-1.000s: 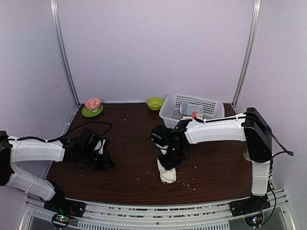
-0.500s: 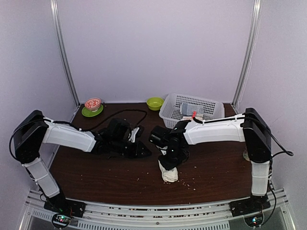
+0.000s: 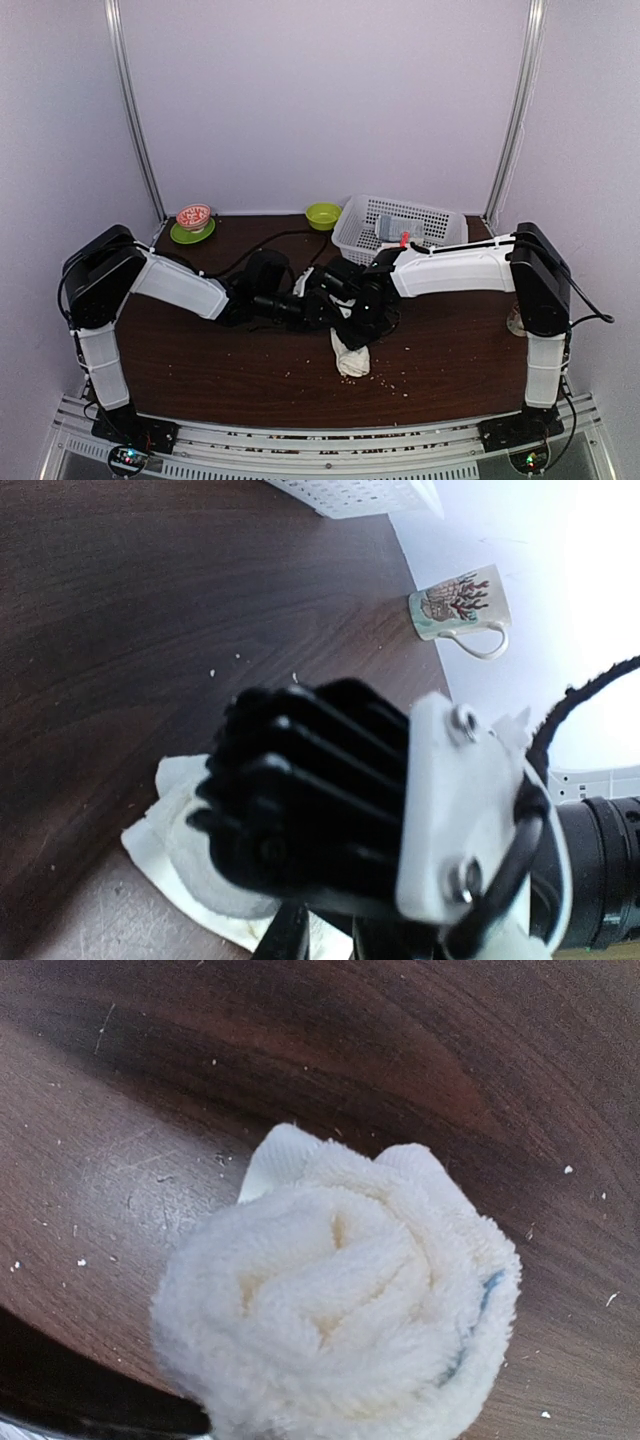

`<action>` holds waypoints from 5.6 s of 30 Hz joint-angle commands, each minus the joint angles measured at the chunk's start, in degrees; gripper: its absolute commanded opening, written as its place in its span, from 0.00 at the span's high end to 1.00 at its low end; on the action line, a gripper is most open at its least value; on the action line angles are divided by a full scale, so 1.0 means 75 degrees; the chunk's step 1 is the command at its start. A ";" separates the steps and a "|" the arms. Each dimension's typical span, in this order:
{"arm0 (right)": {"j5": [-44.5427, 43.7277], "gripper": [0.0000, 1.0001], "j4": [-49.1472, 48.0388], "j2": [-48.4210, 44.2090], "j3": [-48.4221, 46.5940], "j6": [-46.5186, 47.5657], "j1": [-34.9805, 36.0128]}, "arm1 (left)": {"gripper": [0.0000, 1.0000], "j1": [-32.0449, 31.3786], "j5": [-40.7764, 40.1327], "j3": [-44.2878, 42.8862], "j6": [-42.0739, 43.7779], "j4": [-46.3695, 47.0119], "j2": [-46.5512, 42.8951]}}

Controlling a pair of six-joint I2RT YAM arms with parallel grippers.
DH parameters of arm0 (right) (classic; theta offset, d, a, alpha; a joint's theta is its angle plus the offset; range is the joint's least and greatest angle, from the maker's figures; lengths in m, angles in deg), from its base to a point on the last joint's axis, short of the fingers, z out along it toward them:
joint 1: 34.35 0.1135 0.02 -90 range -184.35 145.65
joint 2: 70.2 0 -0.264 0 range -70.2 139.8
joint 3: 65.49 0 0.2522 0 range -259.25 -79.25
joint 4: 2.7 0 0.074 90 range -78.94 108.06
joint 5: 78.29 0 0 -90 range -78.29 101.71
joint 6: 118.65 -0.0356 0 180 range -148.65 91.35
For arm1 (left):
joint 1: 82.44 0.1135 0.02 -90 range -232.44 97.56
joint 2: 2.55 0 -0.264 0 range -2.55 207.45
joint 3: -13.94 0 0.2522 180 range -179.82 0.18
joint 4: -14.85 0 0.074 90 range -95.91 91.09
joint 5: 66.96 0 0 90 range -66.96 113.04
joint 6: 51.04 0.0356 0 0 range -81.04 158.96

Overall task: Roll the towels
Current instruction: Roll the towel at the center of the board, then pick up the towel from the center of the board, then move the storage box to the center of the board.

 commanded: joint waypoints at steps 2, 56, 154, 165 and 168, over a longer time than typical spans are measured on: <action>-0.0116 0.99 -0.0165 0.0331 0.0324 0.0005 -0.0097 | 0.83 -0.0045 0.0304 -0.0369 -0.0260 0.0571 0.0570; 0.0893 0.24 -0.0566 -0.0962 0.1710 -0.0522 0.0072 | 0.92 0.0285 -0.0025 -0.0389 -0.1173 0.0165 0.2079; -0.1701 1.00 0.0870 -0.7511 0.3045 -0.0584 -0.0885 | 0.40 0.1613 -0.2029 -0.9872 0.1938 -0.6322 0.4619; -0.2129 1.00 0.1289 -0.7703 0.2581 -0.0618 -0.0898 | 0.77 0.1561 -0.2142 -0.9568 0.1868 -0.6294 0.4395; -0.2149 1.00 0.1320 -0.7762 0.2569 -0.0684 -0.0888 | 0.82 0.1544 -0.2147 -0.9374 0.1873 -0.6272 0.4267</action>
